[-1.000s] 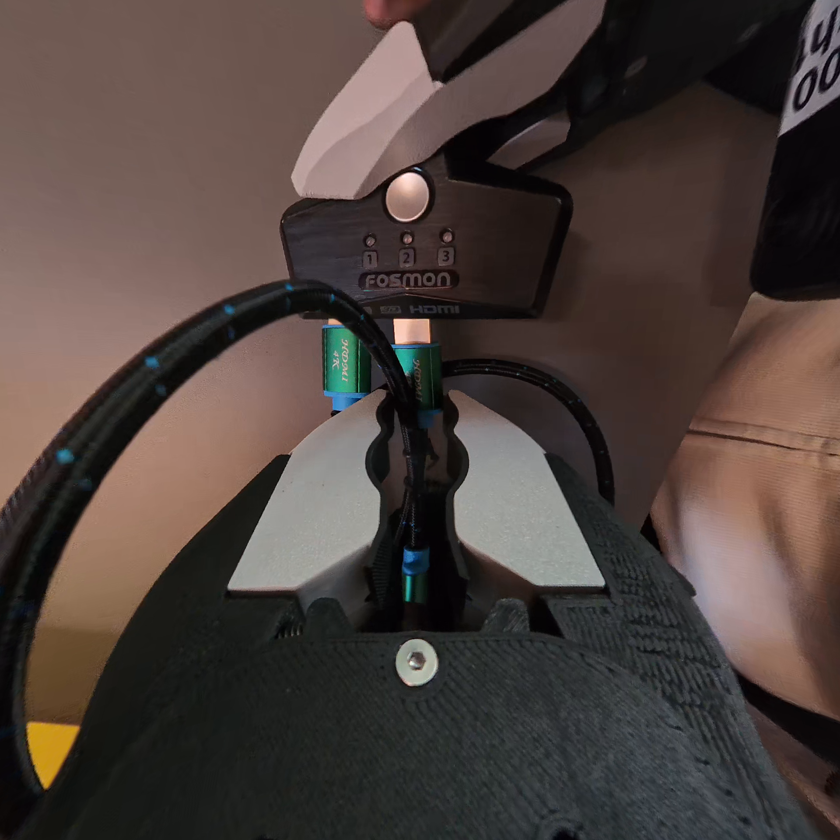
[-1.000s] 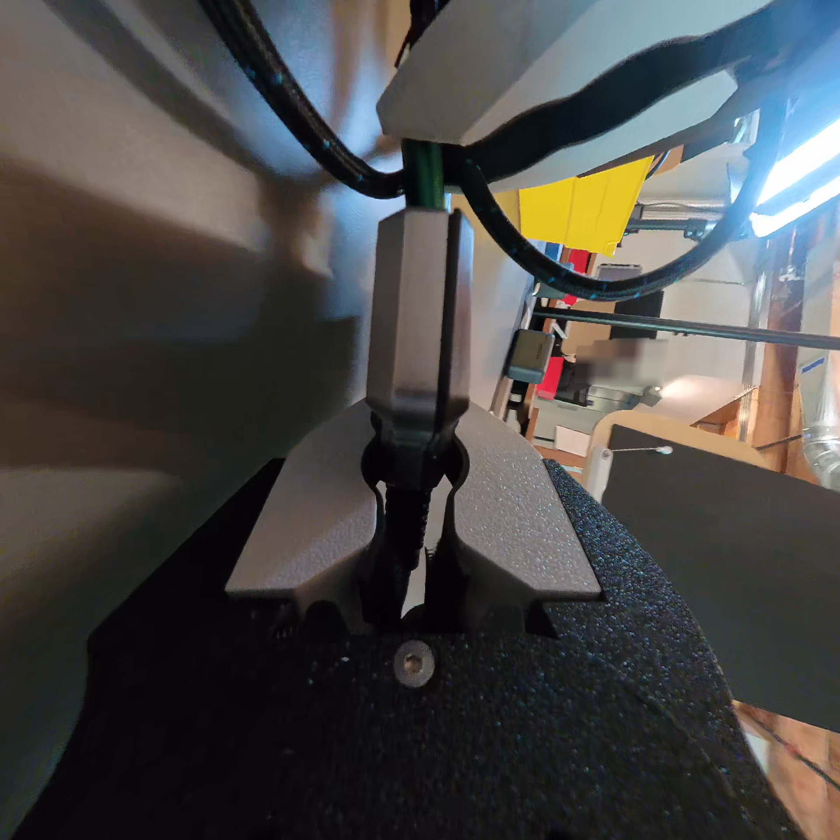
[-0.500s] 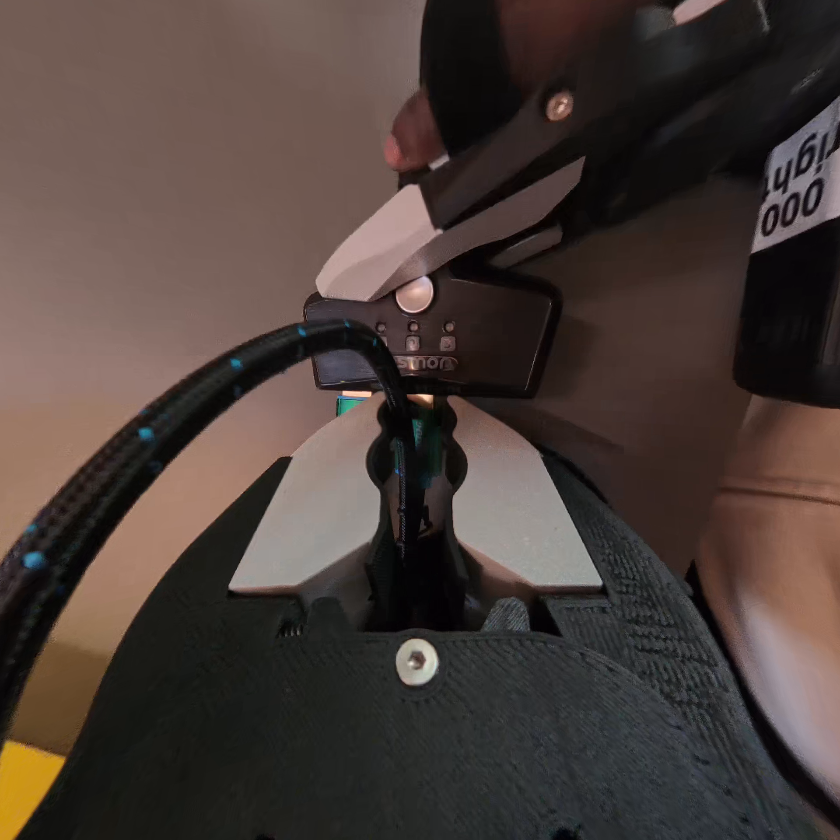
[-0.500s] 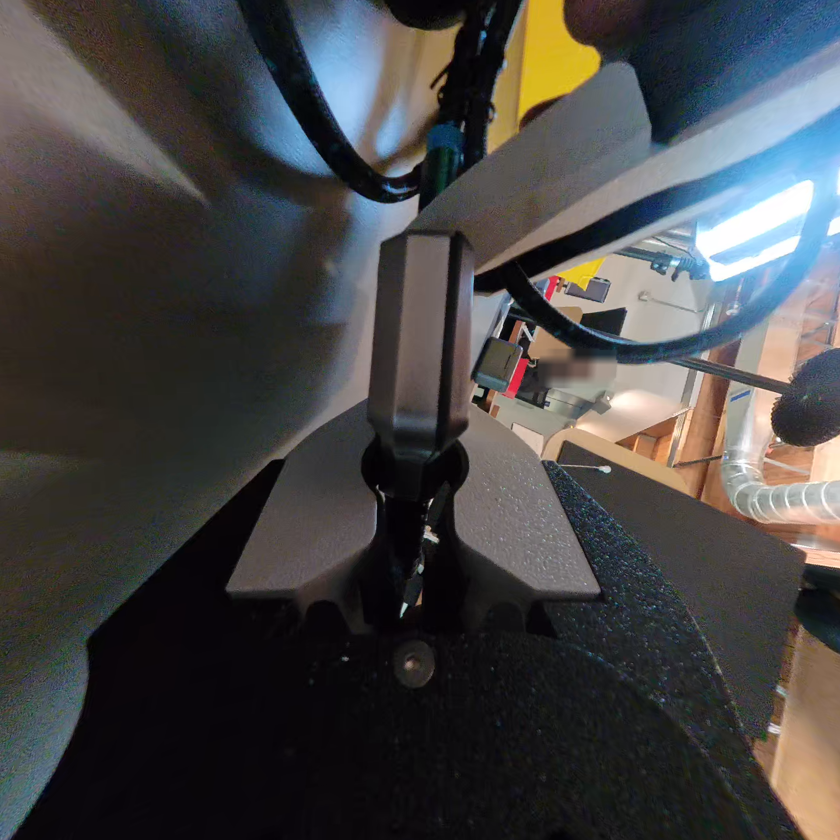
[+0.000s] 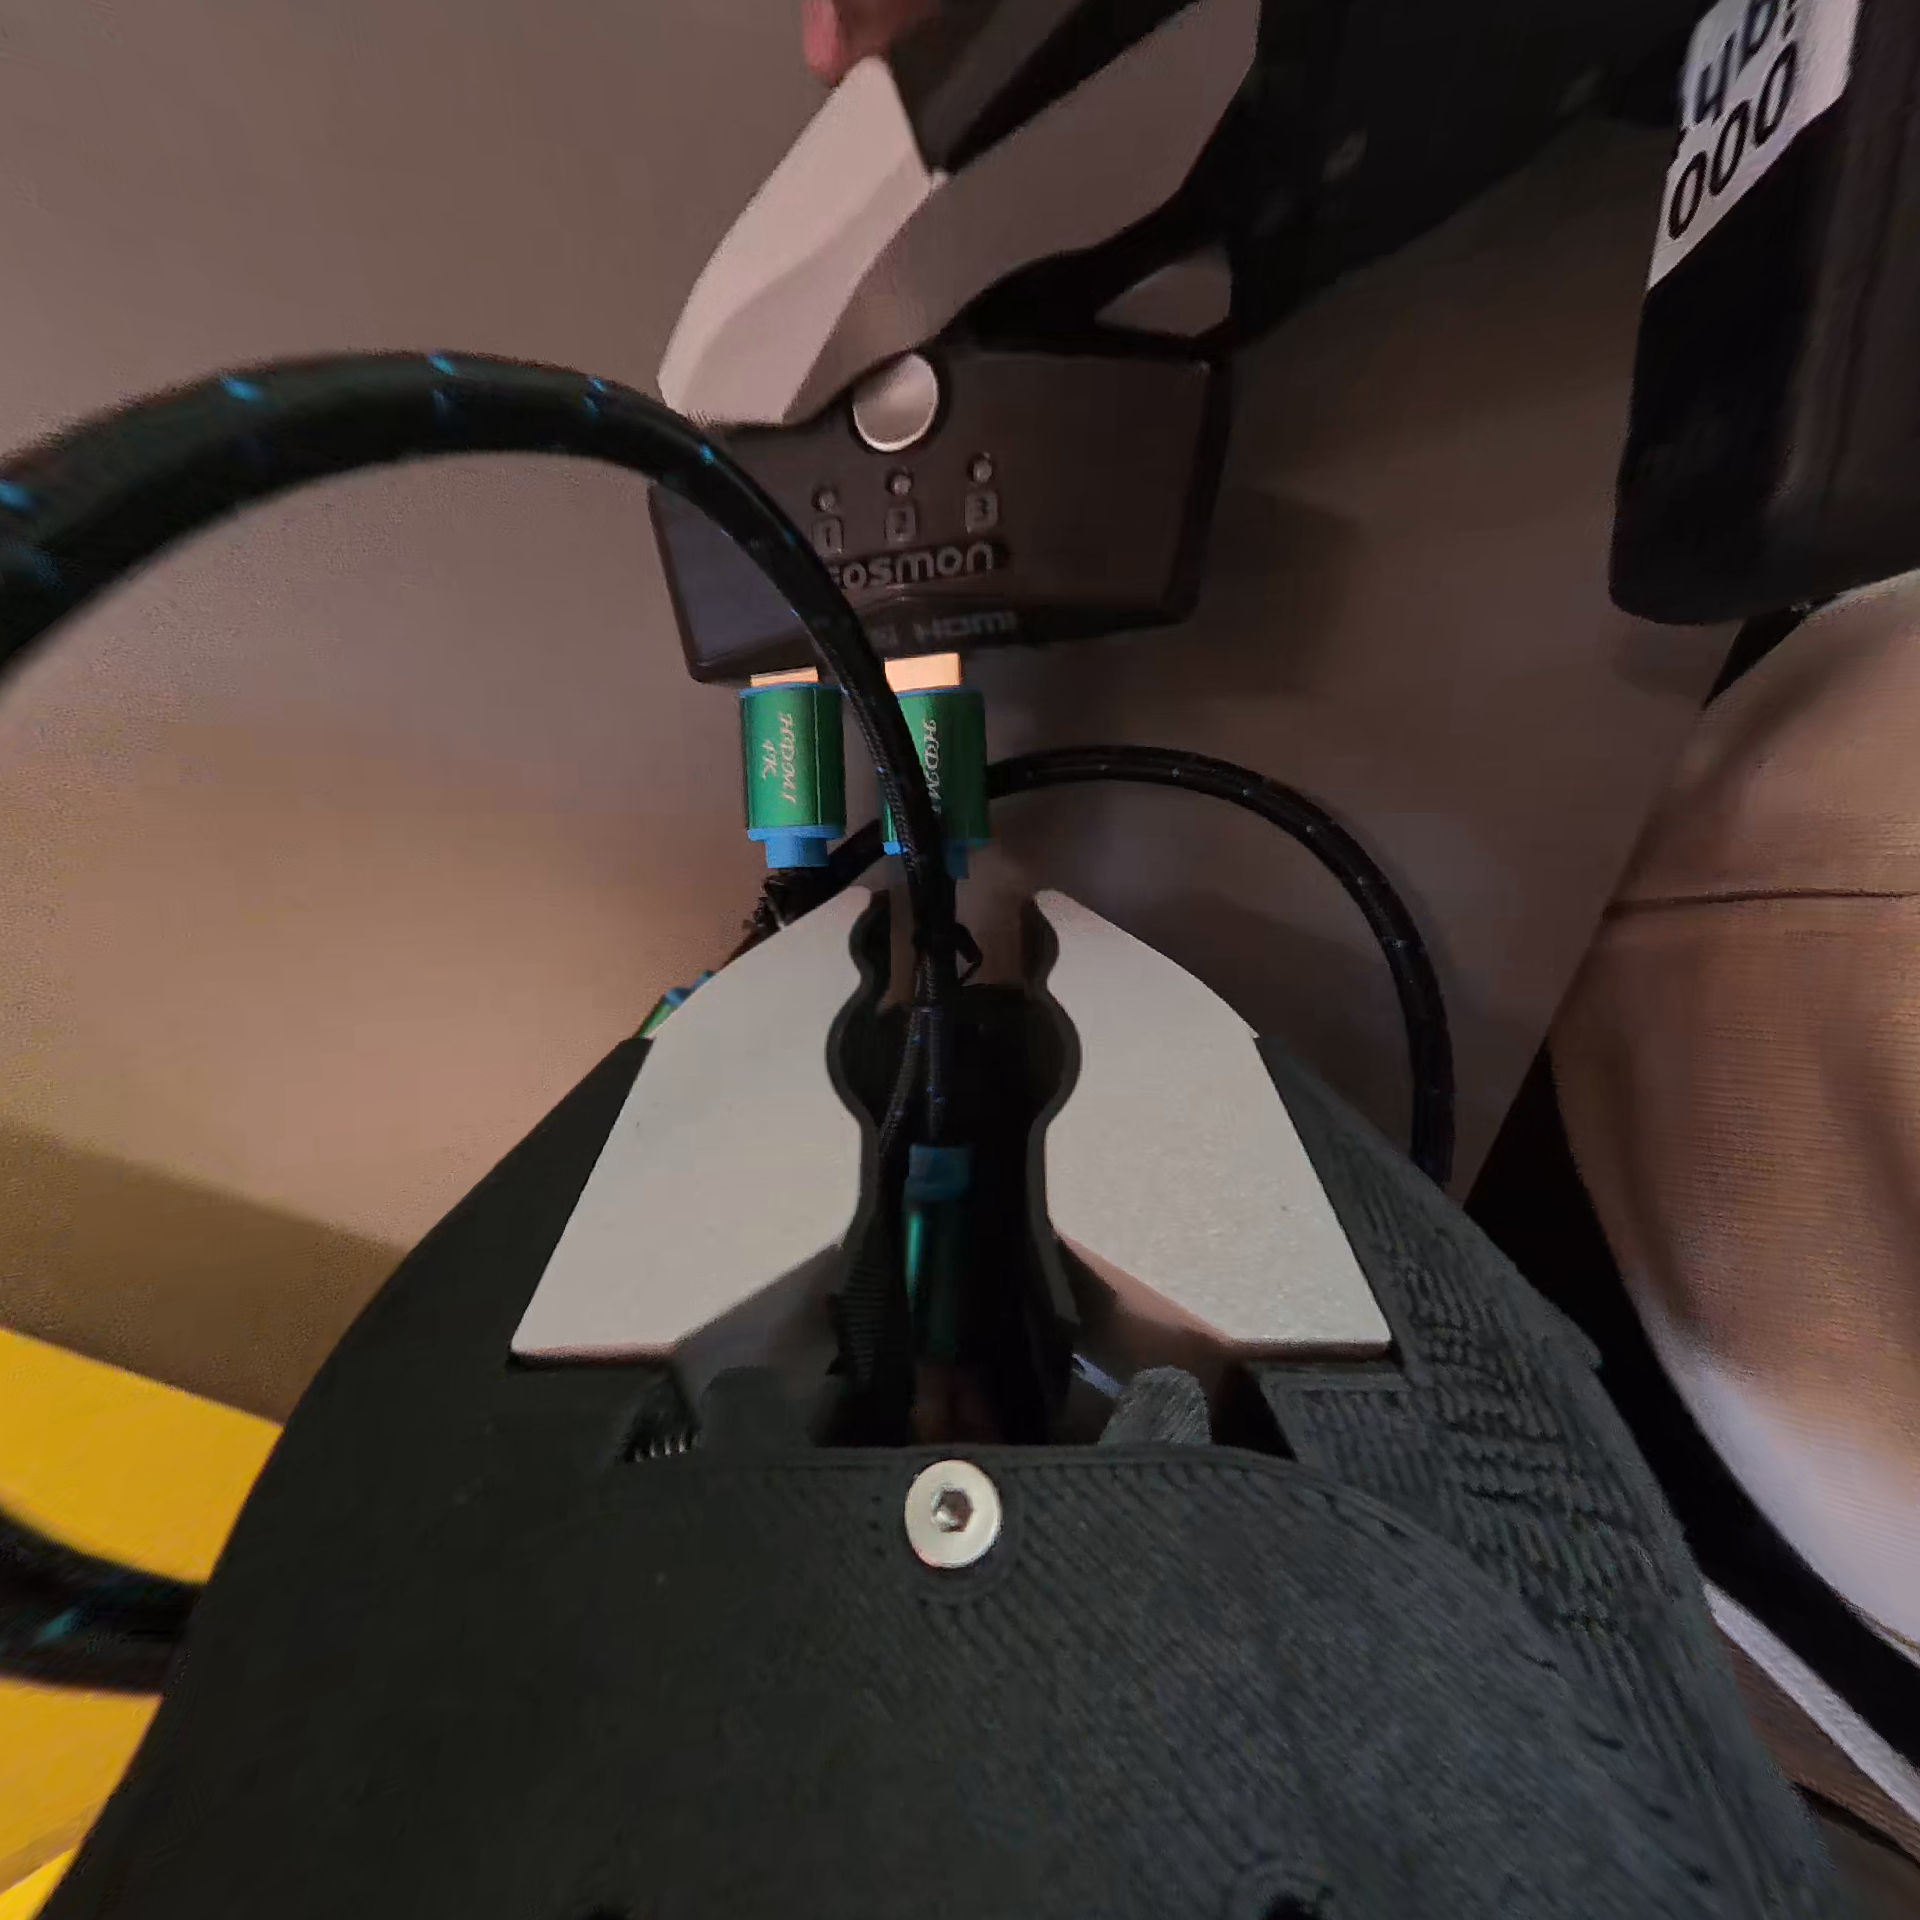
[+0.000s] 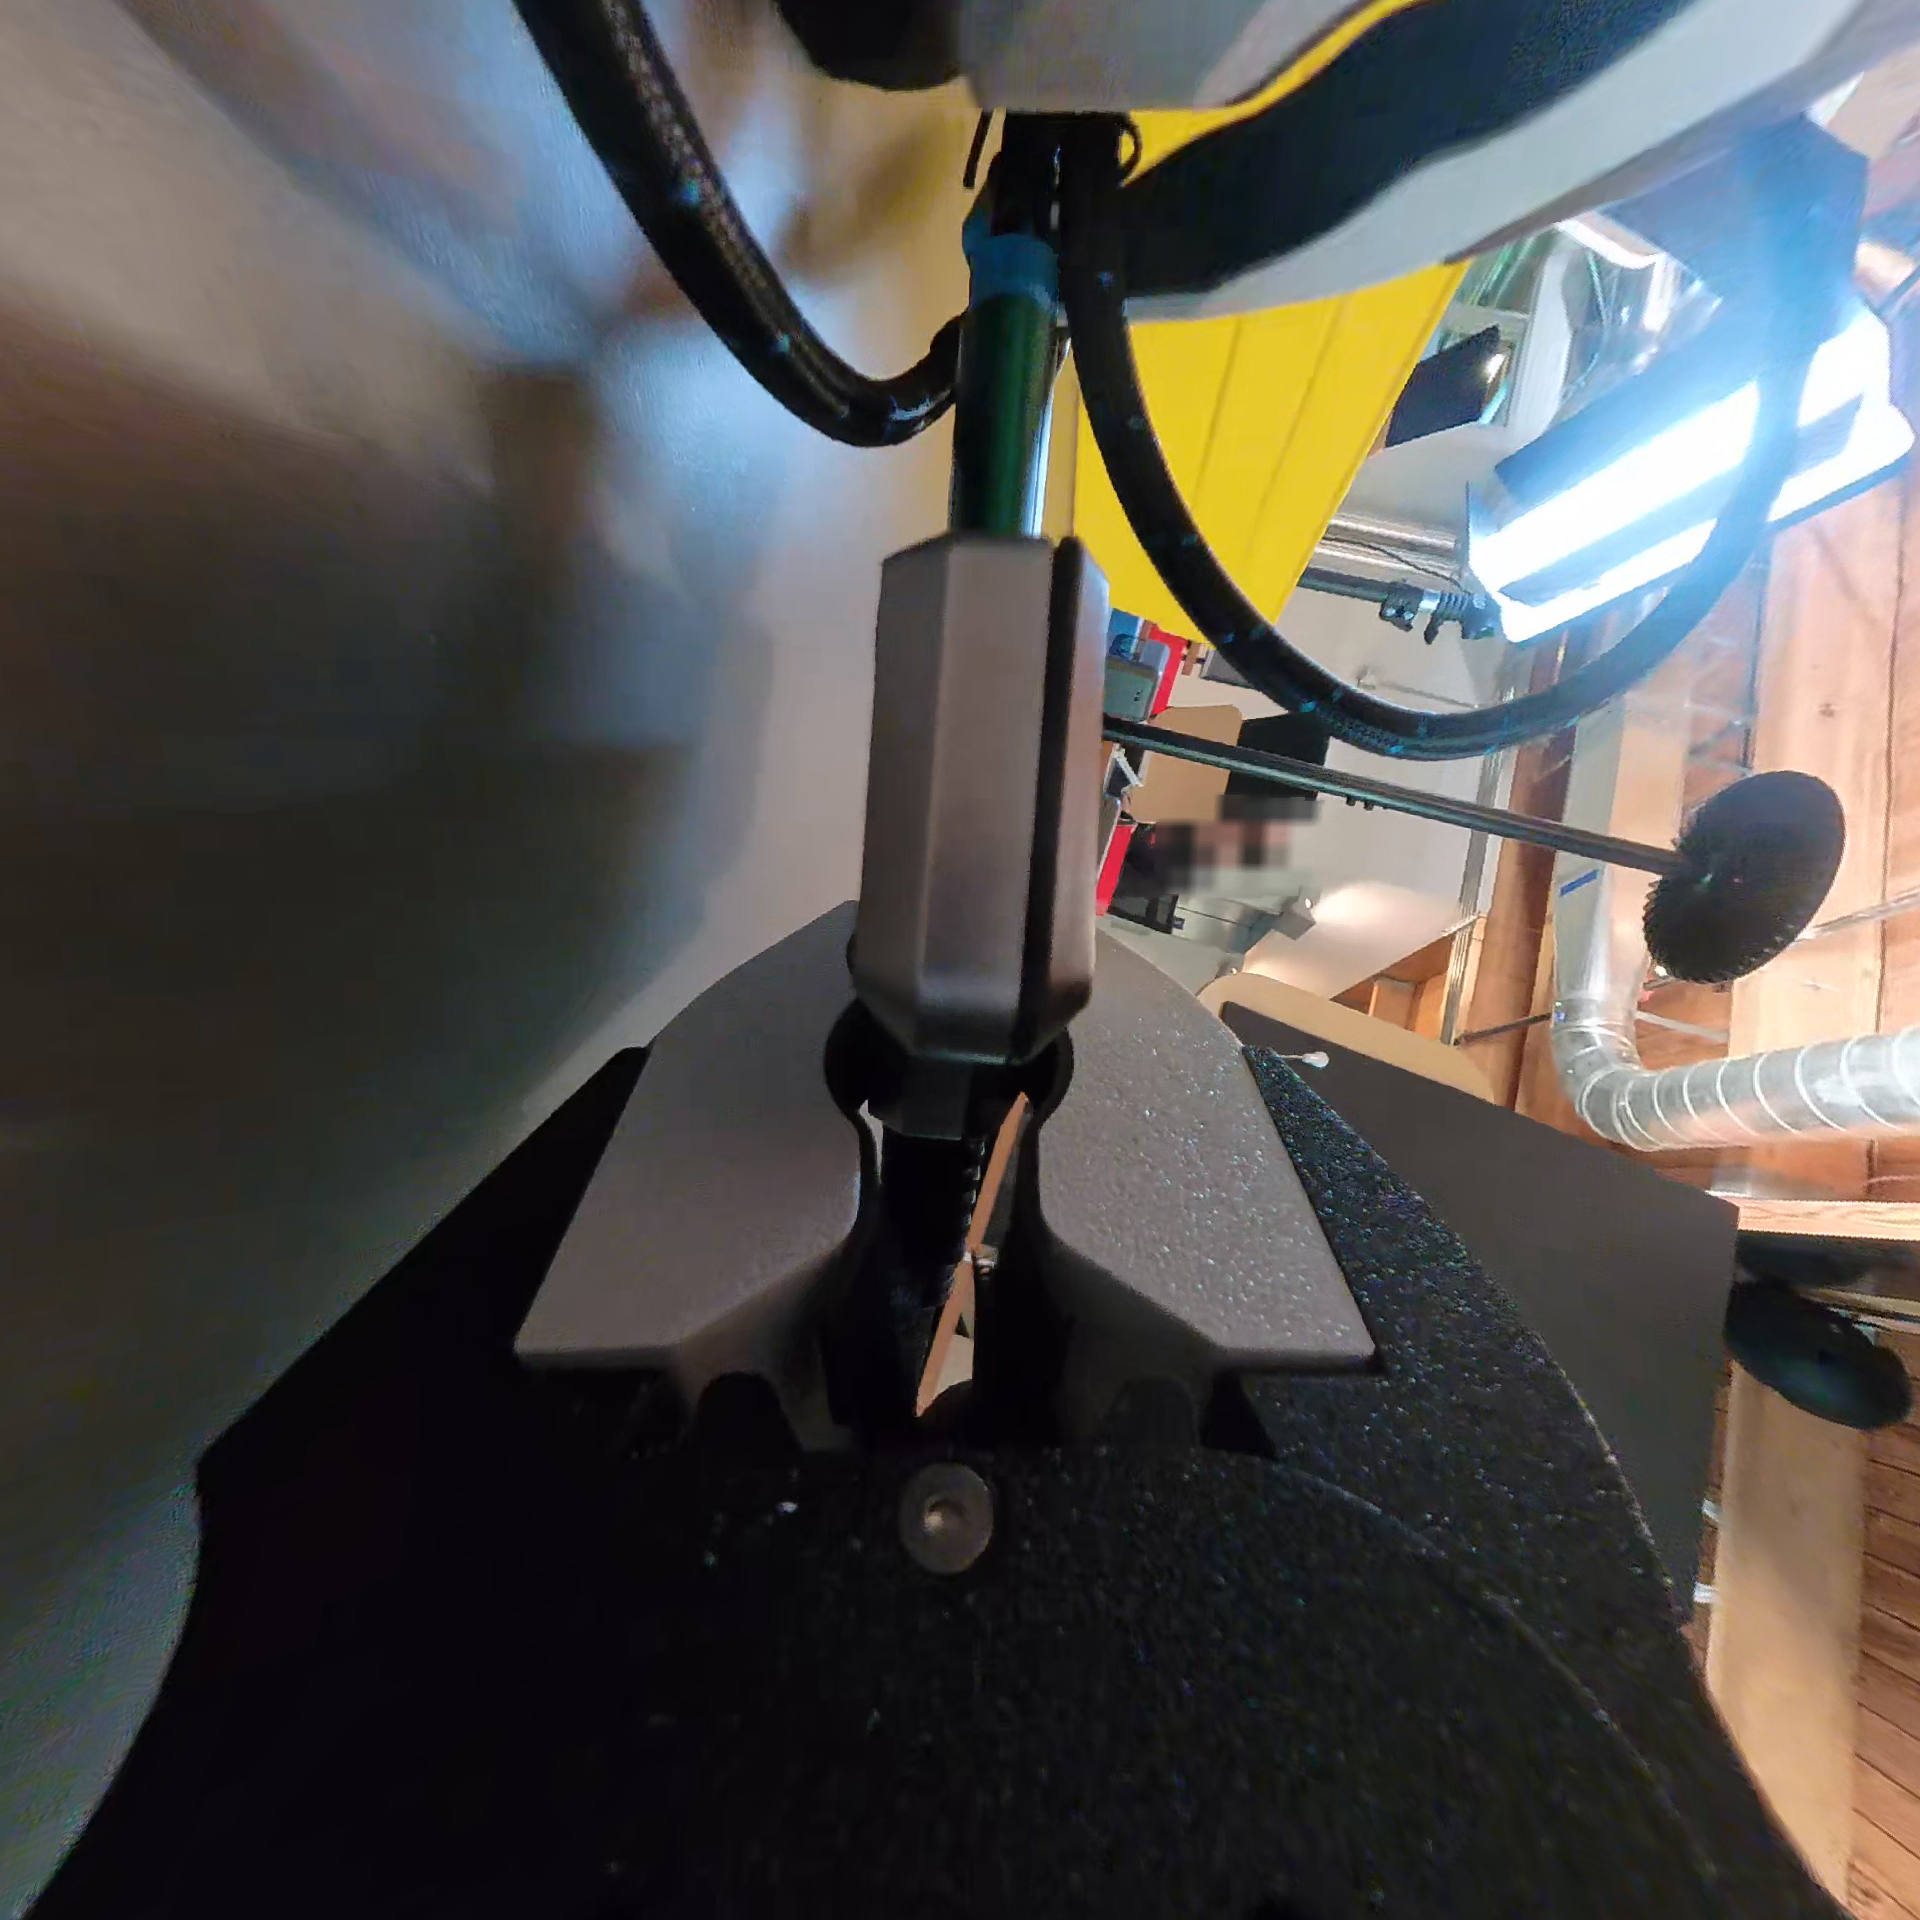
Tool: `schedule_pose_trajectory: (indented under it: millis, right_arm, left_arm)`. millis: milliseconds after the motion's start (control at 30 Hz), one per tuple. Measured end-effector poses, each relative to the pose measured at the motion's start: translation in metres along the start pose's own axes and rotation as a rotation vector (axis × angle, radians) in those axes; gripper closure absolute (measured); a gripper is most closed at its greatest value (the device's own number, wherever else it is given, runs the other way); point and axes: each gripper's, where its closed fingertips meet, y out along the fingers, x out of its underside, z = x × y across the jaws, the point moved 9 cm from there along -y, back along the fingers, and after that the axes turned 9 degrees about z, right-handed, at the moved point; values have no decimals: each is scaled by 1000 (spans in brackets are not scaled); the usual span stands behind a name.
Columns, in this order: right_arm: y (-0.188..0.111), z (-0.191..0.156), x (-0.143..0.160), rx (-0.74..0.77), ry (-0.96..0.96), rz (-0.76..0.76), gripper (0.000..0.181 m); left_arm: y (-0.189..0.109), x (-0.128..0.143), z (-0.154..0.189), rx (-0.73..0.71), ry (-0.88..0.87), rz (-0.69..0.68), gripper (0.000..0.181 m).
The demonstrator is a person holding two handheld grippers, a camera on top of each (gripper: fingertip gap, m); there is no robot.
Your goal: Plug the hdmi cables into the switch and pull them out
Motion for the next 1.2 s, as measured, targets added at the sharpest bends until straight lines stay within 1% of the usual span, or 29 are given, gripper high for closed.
schedule_pose_trajectory:
  millis: [67, 200, 300, 400, 500, 600, 667, 700, 733, 767, 833, 900, 933, 967, 1000, 1033, 1067, 1100, 1167, 1200]
  right_arm:
    - [-1, 0, -2, 1, -3, 7, 158]
    - [-5, -1, -3, -9, 9, 18, 159]
    - [-5, -3, -6, -14, 22, 30, 160]
    - [-3, -5, -8, -39, 35, 13, 159]
    - [-2, -3, -9, -49, 49, 8, 159]
    - [-1, -3, -8, -56, 60, -1, 159]
    - [-2, 0, -3, -36, 87, -1, 159]
    - [-4, 4, 1, -18, 103, -13, 159]
    - [-5, 8, 5, -3, 113, -30, 159]
    - [-7, 10, 9, 16, 115, -52, 158]
    - [-11, 9, 16, 24, 130, -78, 159]
    - [-13, 6, 21, 16, 135, -99, 159]
    - [-13, 5, 23, 11, 134, -104, 159]
    - [-12, 5, 23, 6, 138, -103, 159]
    - [-12, 5, 23, 4, 143, -99, 159]
    - [-11, 5, 22, 3, 142, -93, 159]
    - [-11, 5, 22, 3, 139, -88, 159]
    - [-12, 4, 21, 0, 137, -83, 159]
    - [-12, 3, 19, -8, 132, -71, 159]
    - [-12, 3, 18, -11, 127, -66, 159]
  left_arm:
    - [3, 3, -2, -8, -20, 22, 170]
    - [6, 6, -4, 15, -18, 62, 172]
    - [10, 6, -4, 31, -6, 57, 173]
    - [13, 5, -5, 38, -29, 35, 173]
    - [13, 6, -7, 42, -42, 56, 173]
    - [12, 4, -8, 50, -15, 50, 171]
    - [7, -2, -10, 14, -16, 80, 170]
    - [1, -7, -10, -21, -10, 128, 165]
    - [-8, -14, -9, -45, -3, 209, 150]
    - [-20, -21, -9, -71, 0, 300, 144]
    - [-51, -29, -9, -156, 12, 458, 137]
    - [-86, -28, -13, -286, 39, 579, 133]
    - [-104, -24, -16, -363, 58, 614, 132]
    - [-122, -18, -21, -444, 79, 621, 132]
    - [-138, -11, -27, -516, 101, 594, 133]
    - [-152, -3, -36, -567, 126, 530, 133]
    - [-164, 5, -45, -581, 159, 438, 134]
    - [-172, 13, -55, -536, 200, 329, 134]
    - [-178, 26, -75, -335, 309, 113, 134]
    - [-178, 29, -85, -245, 373, 31, 134]
